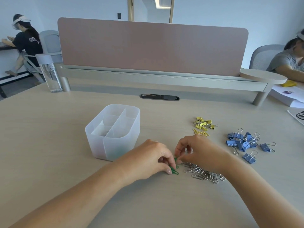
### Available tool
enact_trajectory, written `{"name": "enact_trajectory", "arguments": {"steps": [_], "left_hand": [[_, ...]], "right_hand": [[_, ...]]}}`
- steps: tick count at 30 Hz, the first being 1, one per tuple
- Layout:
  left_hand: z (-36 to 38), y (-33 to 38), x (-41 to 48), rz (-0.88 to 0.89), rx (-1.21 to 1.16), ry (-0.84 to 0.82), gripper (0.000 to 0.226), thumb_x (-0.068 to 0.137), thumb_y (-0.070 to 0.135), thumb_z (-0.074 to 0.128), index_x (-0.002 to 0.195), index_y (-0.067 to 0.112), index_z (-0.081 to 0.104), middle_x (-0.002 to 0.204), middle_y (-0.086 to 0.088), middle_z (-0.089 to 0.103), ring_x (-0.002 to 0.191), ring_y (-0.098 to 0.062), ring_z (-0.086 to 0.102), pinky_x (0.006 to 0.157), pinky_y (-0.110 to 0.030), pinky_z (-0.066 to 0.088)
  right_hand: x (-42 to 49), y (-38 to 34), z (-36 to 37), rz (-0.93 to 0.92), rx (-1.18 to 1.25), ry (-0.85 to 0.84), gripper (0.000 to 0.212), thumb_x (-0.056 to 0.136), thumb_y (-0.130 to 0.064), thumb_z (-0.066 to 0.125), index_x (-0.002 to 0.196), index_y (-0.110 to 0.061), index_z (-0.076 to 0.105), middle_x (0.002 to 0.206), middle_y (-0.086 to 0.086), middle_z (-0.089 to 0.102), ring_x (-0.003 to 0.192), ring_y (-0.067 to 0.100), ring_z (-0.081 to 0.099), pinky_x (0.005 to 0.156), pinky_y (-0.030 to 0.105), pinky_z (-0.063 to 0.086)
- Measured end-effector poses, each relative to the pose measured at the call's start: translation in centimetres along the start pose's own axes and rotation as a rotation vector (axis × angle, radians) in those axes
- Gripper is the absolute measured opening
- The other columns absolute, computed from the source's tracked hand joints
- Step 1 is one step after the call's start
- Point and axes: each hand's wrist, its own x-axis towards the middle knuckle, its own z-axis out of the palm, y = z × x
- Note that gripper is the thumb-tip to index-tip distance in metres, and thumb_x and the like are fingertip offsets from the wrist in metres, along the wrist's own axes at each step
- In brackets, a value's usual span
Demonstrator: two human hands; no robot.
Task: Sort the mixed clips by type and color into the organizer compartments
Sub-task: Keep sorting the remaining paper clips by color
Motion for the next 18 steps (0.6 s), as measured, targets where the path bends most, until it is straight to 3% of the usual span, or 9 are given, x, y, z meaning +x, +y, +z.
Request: {"name": "enact_trajectory", "arguments": {"steps": [6, 10, 14, 18], "left_hand": [[0.1, 0.0, 0.1, -0.019, 0.071, -0.008, 0.005, 0.082, 0.032, 0.075, 0.087, 0.031, 0.073, 0.082, 0.012, 0.059, 0.091, 0.0, 0.044, 0.084, -0.034, 0.046], [-0.4, -0.1, -0.1, -0.085, 0.095, -0.033, 0.004, 0.082, 0.028, 0.075, 0.082, 0.03, 0.071, 0.084, 0.012, 0.062, 0.089, 0.001, 0.05, 0.082, -0.035, 0.05], [-1.3, -0.4, -0.3, -0.201, 0.118, 0.024, 0.004, 0.083, 0.023, 0.074, 0.084, 0.026, 0.073, 0.079, 0.012, 0.062, 0.081, -0.005, 0.06, 0.07, -0.023, 0.052], [-1.5, -0.3, -0.3, -0.221, 0.135, 0.044, 0.003, 0.085, 0.021, 0.072, 0.087, 0.023, 0.073, 0.068, 0.014, 0.054, 0.068, -0.004, 0.054, 0.054, -0.015, 0.039]], "right_hand": [[0.4, -0.6, 0.5, -0.011, -0.105, 0.005, 0.005, 0.08, -0.026, 0.073, 0.084, -0.029, 0.072, 0.074, -0.016, 0.063, 0.069, 0.001, 0.052, 0.063, 0.013, 0.034], [0.5, -0.9, 0.9, 0.017, -0.093, 0.032, 0.005, 0.079, -0.029, 0.075, 0.08, -0.03, 0.07, 0.075, -0.015, 0.064, 0.069, 0.0, 0.049, 0.069, 0.019, 0.029], [0.4, -1.0, 1.0, 0.049, -0.025, 0.055, 0.008, 0.077, -0.031, 0.077, 0.073, -0.031, 0.07, 0.068, -0.01, 0.064, 0.061, 0.001, 0.048, 0.058, 0.014, 0.028], [0.1, -1.1, 0.7, 0.04, -0.021, 0.024, 0.009, 0.073, -0.037, 0.08, 0.076, -0.032, 0.073, 0.073, -0.013, 0.066, 0.062, -0.002, 0.05, 0.056, 0.013, 0.032]]}}
